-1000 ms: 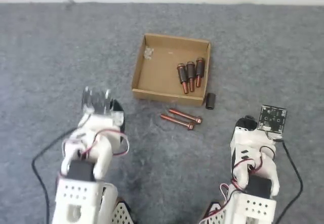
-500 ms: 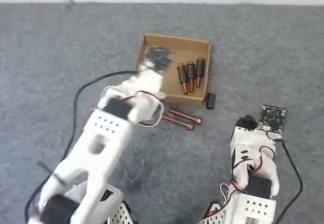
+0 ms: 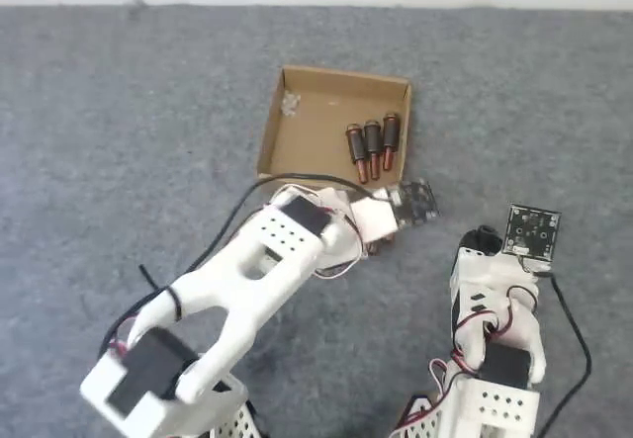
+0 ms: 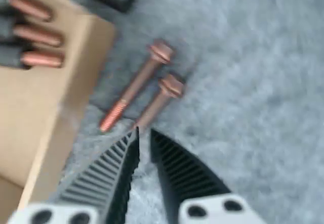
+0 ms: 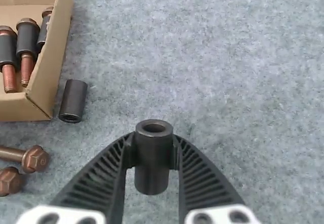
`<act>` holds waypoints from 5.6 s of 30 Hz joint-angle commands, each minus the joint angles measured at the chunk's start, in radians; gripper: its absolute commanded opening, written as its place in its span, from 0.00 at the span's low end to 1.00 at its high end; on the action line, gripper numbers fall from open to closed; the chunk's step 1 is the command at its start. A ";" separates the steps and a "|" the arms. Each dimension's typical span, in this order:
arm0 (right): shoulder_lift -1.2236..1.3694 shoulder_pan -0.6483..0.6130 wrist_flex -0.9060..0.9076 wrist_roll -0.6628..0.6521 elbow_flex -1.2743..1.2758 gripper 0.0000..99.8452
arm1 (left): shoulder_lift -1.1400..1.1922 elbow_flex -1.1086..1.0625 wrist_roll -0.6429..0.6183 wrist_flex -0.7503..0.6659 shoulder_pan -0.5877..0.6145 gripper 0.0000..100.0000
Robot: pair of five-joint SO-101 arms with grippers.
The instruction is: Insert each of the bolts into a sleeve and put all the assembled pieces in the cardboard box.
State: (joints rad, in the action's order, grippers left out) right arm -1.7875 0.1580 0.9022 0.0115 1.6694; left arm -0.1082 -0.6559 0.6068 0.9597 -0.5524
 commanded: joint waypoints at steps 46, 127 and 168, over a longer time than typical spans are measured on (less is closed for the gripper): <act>-0.008 0.010 0.004 0.003 0.014 0.01 | 0.815 0.957 0.017 0.578 -0.021 0.01; 0.120 -0.481 -0.671 0.164 0.020 0.01 | -0.224 -0.237 -0.887 -0.646 0.723 0.01; 1.810 -0.725 -2.037 0.298 -0.358 0.01 | -0.060 -0.234 -0.879 -0.876 0.704 0.01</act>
State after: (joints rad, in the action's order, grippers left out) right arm -0.0384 -0.5263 -1.0480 0.2984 1.3686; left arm -0.1603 -0.8968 -0.2647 0.1112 0.1672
